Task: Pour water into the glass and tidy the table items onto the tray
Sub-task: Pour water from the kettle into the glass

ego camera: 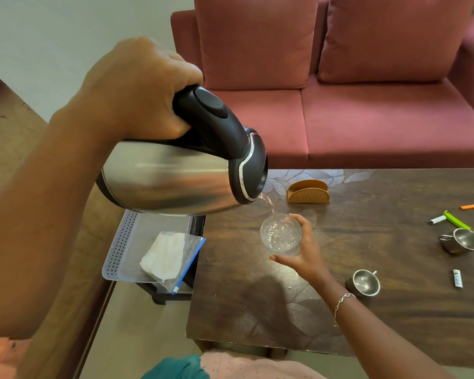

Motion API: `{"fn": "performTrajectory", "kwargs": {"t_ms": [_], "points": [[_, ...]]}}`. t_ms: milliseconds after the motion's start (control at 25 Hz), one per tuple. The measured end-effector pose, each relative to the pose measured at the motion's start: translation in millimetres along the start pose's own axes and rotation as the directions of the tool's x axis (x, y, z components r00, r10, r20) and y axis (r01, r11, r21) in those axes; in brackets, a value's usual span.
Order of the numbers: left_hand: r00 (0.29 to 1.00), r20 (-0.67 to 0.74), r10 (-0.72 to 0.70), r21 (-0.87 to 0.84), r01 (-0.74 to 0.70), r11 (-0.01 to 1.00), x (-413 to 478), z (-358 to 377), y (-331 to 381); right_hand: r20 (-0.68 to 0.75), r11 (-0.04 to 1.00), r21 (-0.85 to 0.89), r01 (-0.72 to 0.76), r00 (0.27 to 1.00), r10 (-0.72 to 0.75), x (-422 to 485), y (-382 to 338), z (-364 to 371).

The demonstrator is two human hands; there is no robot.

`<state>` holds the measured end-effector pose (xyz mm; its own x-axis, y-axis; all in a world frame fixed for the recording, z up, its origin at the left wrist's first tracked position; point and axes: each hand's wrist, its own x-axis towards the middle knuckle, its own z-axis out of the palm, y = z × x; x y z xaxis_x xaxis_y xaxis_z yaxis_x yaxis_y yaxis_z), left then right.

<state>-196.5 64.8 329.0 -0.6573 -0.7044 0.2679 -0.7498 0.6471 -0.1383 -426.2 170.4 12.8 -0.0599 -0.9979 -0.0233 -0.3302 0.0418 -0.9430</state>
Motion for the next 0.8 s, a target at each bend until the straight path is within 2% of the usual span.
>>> {"fn": "performTrajectory", "kwargs": {"t_ms": [560,800], "points": [[1.000,0.010,0.008,-0.006,-0.007,1.000,1.1,-3.3,2.9,0.002,1.000,-0.007,0.013,1.000,-0.013,1.3,-0.4,0.4],[0.992,-0.021,0.125,0.031,-0.124,0.992,0.9,-7.1,3.2,0.000,1.000,-0.002,0.010,1.000,-0.010,1.0,-2.3,1.7]]}}
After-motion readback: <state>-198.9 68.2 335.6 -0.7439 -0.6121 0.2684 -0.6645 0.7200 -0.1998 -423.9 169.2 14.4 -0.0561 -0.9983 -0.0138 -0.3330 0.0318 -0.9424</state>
